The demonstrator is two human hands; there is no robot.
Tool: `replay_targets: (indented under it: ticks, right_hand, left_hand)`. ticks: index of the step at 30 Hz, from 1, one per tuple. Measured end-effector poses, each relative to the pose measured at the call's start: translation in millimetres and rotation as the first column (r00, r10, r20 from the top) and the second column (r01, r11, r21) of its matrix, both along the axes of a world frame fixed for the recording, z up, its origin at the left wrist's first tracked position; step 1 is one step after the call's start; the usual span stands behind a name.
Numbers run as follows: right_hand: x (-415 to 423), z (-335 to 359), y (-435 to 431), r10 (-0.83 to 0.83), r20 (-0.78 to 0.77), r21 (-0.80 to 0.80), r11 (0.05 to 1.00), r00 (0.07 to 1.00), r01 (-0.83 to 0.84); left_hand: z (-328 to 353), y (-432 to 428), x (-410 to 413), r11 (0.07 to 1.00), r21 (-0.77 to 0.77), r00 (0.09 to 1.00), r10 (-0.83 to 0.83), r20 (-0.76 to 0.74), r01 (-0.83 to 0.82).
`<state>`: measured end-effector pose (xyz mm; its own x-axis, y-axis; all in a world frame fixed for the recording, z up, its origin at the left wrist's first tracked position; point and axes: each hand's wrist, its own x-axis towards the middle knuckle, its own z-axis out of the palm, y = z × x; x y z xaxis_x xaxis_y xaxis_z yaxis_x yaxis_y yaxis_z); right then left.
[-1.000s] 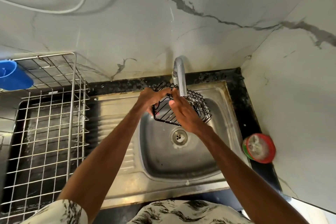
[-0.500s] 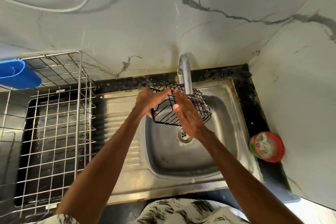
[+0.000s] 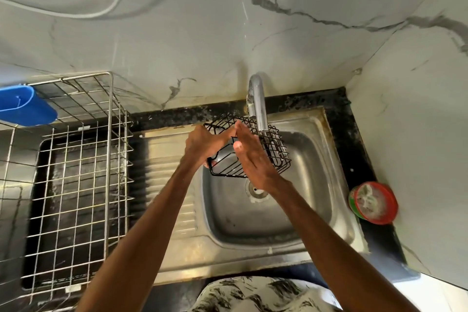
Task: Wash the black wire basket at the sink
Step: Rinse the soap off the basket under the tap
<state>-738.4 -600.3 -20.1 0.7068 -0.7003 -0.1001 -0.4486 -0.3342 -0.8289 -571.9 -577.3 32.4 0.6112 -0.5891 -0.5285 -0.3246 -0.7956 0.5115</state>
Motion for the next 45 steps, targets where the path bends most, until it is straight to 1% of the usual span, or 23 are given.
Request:
replay_targets:
  ticks: [2, 3, 6, 8, 9, 11, 13, 15, 17, 19, 22, 24, 25, 26, 29, 31, 33, 34, 36, 38, 40, 42, 45]
  right_hand:
    - [1.7, -7.5, -13.0, -0.029, -0.063, -0.028, 0.999, 0.998, 0.028]
    - [-0.3, -11.8, -20.5, -0.062, -0.09, 0.001, 0.998, 0.994, 0.063]
    - [-17.4, -30.6, -39.1, -0.171, -0.138, 0.219, 0.955, 0.976, 0.199]
    - [-31.4, -43.5, -43.4, -0.143, -0.197, 0.31, 0.929, 0.97, 0.2]
    - [-36.9, -47.6, -42.4, -0.141, -0.216, 0.326, 0.922, 0.966, 0.207]
    - [-38.6, -42.1, -33.1, -0.167, -0.213, 0.274, 0.935, 0.963, 0.223]
    - [-34.2, -26.0, -15.2, -0.171, -0.147, 0.175, 0.965, 0.974, 0.196]
    - [-23.9, -9.2, 5.4, -0.05, -0.003, 0.055, 0.997, 0.999, 0.05]
    - [-11.2, -4.1, 18.5, 0.05, 0.061, 0.006, 0.999, 0.997, -0.05]
    - [-0.1, -0.5, 12.5, 0.039, 0.05, 0.015, 0.999, 0.998, -0.039]
    - [6.5, -7.1, -12.8, -0.004, -0.064, -0.025, 1.0, 0.998, 0.003]
    - [1.6, -23.9, -28.3, -0.07, -0.076, 0.049, 0.996, 0.995, 0.073]
    - [-5.3, -36.6, -36.3, -0.139, -0.083, 0.125, 0.981, 0.987, 0.149]
    - [-14.8, -49.5, -43.7, -0.162, -0.108, 0.198, 0.963, 0.981, 0.181]
    - [-43.2, -87.0, -50.1, -0.14, -0.158, 0.378, 0.906, 0.977, 0.191]
    - [-50.9, -87.2, -47.1, -0.168, -0.189, 0.436, 0.868, 0.967, 0.236]
    - [-53.3, -72.7, -40.2, -0.215, -0.234, 0.341, 0.895, 0.948, 0.287]
    - [-52.9, -63.2, -35.3, -0.189, -0.246, 0.258, 0.933, 0.951, 0.252]
    - [-43.8, -44.8, -17.3, -0.072, -0.243, 0.092, 0.991, 0.967, 0.097]
    - [-25.7, -22.6, 6.7, 0.044, -0.225, -0.021, 0.999, 0.973, -0.05]
    - [-7.8, -7.6, 26.0, 0.114, -0.201, -0.064, 0.99, 0.973, -0.129]
    - [-0.5, -6.1, 24.7, 0.14, -0.192, -0.075, 0.985, 0.971, -0.156]
    - [-8.1, -23.1, -4.6, 0.074, -0.272, -0.027, 0.996, 0.96, -0.085]
  left_hand:
    - [1.7, 3.0, 3.5, 1.0, -0.015, 1.0, -0.004, 0.005, 0.004]
    - [1.6, 5.2, 5.2, 1.0, -0.023, 1.0, -0.003, 0.005, 0.003]
    - [2.5, 10.8, 9.0, 0.999, -0.031, 1.0, -0.008, 0.017, 0.008]
    - [1.6, 13.7, 9.9, 1.0, -0.018, 0.999, -0.025, 0.026, 0.025]
    - [1.6, 15.0, 9.3, 1.0, -0.013, 0.999, -0.027, 0.025, 0.027]
    - [0.5, 16.9, 7.3, 1.0, -0.01, 1.0, -0.021, 0.018, 0.021]
    - [-2.4, 17.5, 3.9, 1.0, -0.006, 1.0, -0.016, 0.014, 0.016]
    - [-3.2, 17.8, -0.5, 1.0, -0.011, 1.0, -0.01, 0.022, 0.011]
    - [-0.7, 17.0, -4.4, 1.0, -0.021, 0.999, -0.015, 0.028, 0.015]
    - [3.4, 16.7, -4.5, 0.999, -0.009, 0.998, -0.036, 0.046, 0.036]
    - [7.3, 19.8, -0.4, 0.999, 0.0, 0.998, -0.038, 0.051, 0.038]
    - [7.1, 23.5, 2.5, 1.0, -0.023, 0.999, -0.021, 0.04, 0.022]
    - [7.3, 25.2, 3.3, 0.999, -0.032, 0.999, -0.016, 0.039, 0.018]
    - [7.2, 27.0, 4.4, 0.999, -0.034, 0.999, -0.016, 0.043, 0.018]
    - [8.1, 32.0, 7.0, 1.0, -0.006, 0.999, 0.004, 0.036, -0.004]
    - [7.8, 36.9, 9.1, 0.999, 0.017, 0.999, 0.037, 0.004, -0.038]
    - [6.6, 42.2, 9.7, 0.997, 0.024, 0.997, 0.071, -0.029, -0.07]
    - [5.4, 44.1, 9.5, 0.995, 0.018, 0.994, 0.096, -0.048, -0.095]
    - [3.7, 46.0, 7.1, 0.991, 0.002, 0.989, 0.131, -0.071, -0.131]
    - [1.2, 46.0, 3.5, 0.991, 0.0, 0.989, 0.137, -0.063, -0.137]
    - [0.6, 46.7, 1.6, 0.99, 0.016, 0.989, 0.144, -0.045, -0.143]
    - [4.5, 49.1, 0.8, 0.988, 0.024, 0.987, 0.155, -0.052, -0.153]
    - [8.7, 55.7, 1.2, 0.98, 0.009, 0.972, 0.2, -0.127, -0.2]
